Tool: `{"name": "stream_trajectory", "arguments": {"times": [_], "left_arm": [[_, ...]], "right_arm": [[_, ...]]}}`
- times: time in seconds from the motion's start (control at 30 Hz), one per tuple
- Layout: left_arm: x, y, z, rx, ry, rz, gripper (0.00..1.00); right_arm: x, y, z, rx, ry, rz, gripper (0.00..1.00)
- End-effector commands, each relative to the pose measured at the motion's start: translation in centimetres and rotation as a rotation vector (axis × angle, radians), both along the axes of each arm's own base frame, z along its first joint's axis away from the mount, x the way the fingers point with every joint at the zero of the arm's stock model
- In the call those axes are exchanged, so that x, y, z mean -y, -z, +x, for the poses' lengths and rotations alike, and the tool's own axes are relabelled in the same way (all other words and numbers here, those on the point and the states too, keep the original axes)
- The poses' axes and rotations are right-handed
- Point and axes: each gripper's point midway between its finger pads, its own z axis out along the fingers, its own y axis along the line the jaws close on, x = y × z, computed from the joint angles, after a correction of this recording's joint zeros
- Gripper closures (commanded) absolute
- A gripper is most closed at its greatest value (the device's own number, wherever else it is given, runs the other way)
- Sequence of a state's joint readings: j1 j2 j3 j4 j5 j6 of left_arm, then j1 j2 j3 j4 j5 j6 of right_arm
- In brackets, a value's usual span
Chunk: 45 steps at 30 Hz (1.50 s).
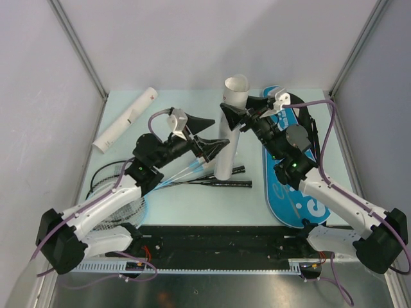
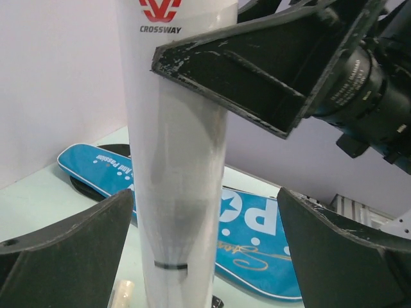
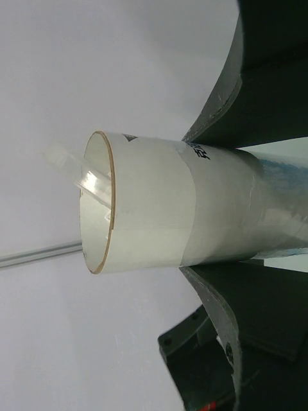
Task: Pack up the badminton gear
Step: Adjust the shuttle tube.
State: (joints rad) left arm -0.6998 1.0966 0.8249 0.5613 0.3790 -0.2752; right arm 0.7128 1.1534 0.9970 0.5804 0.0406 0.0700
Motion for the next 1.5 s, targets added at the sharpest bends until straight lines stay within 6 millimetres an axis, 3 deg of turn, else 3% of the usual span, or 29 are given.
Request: {"name": "stream_trajectory", "arguments": {"times": [0.0, 0.4, 0.5, 0.7, 0.8, 0.83, 0.9, 1.0, 1.07, 1.1, 1.13, 1.2, 1.27, 1.3, 1.33, 1.37, 1.43, 1.47], "left_arm": [[0.4, -3.7, 0.8, 0.114, -0.04, -0.066, 0.0], [2.5, 0.1, 3.3, 0.094, -0.108, 0.025, 0.03], [2.1, 0.2, 3.7, 0.111, -0.139, 0.037, 0.09], [0.7, -0.1, 4.1, 0.149, -0.216, 0.047, 0.37], [-0.1, 0.1, 4.5, 0.167, -0.261, 0.065, 0.45], [-0.5, 0.3, 4.4, 0.178, -0.274, 0.075, 0.47], [-1.0, 0.7, 4.7, 0.194, -0.309, 0.099, 0.5], [-1.9, 1.5, 5.0, 0.216, -0.354, 0.16, 0.55], [-2.3, 2.2, 5.4, 0.229, -0.382, 0.211, 0.56], [-2.7, 2.3, 5.6, 0.243, -0.404, 0.232, 0.58], [-2.9, 2.7, 5.5, 0.242, -0.408, 0.257, 0.59], [-3.5, 2.8, 5.3, 0.269, -0.422, 0.292, 0.6], [-4.2, 3.6, 5.4, 0.277, -0.44, 0.35, 0.61], [-4.7, 3.7, 5.5, 0.288, -0.464, 0.379, 0.63], [-5.2, 4.5, 5.8, 0.278, -0.486, 0.418, 0.63], [-5.5, 4.9, 5.8, 0.284, -0.493, 0.44, 0.64], [-6.1, 5.6, 5.5, 0.302, -0.493, 0.503, 0.65], [-6.4, 5.8, 5.4, 0.307, -0.493, 0.521, 0.65]], "right_arm": [[0.8, -5.3, -1.8, 0.054, -0.065, 0.19, 0.8], [-0.2, -5.1, -2.3, 0.032, -0.087, 0.233, 0.78], [-0.3, -4.7, -2.3, 0.022, -0.086, 0.231, 0.77], [-0.3, -4.1, -2.5, 0.009, -0.086, 0.217, 0.69], [-0.5, -3.2, -2.4, -0.023, -0.085, 0.182, 0.51], [-0.5, -2.8, -2.4, -0.038, -0.083, 0.17, 0.35], [-0.7, -1.5, -2.8, -0.07, -0.1, 0.103, 0.2], [-0.5, 0.5, -3.0, -0.134, -0.102, 0.026, 0.14], [0.7, 0.5, -3.9, -0.152, -0.1, 0.009, 0.12], [1.0, 2.1, -4.1, -0.205, -0.093, -0.037, 0.1], [1.6, 1.9, -5.0, -0.2, -0.108, -0.052, 0.08], [2.6, 3.4, -5.4, -0.268, -0.088, -0.086, 0.02], [4.4, 1.8, -5.4, -0.287, -0.056, -0.048, 0.03], [5.1, 2.5, -5.5, -0.351, -0.037, -0.075, 0.03], [5.8, 0.3, -5.8, -0.332, -0.027, -0.058, 0.05], [6.1, -0.4, -5.4, -0.341, -0.001, -0.057, 0.07], [6.3, -0.4, -5.2, -0.388, 0.023, -0.081, 0.17], [6.3, -1.9, -5.0, -0.368, 0.028, -0.085, 0.21]]}}
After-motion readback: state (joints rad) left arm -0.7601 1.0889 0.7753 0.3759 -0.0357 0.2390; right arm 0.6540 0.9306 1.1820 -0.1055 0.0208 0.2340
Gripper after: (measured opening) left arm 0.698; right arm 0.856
